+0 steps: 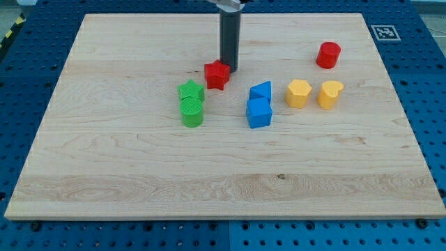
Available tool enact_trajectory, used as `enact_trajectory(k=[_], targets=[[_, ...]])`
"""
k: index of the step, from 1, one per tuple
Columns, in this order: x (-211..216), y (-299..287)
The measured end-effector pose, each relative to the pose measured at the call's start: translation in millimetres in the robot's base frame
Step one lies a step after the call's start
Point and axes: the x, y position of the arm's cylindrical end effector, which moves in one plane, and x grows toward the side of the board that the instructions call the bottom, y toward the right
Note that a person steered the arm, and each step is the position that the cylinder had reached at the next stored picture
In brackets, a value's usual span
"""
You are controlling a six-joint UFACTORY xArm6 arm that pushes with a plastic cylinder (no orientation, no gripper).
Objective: Place the red star above the green star
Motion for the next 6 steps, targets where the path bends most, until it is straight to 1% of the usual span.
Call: enact_trajectory(k=[3,4,5,6], targets=[[-4,-66],[-6,-79],[-40,-84],[-48,-17]])
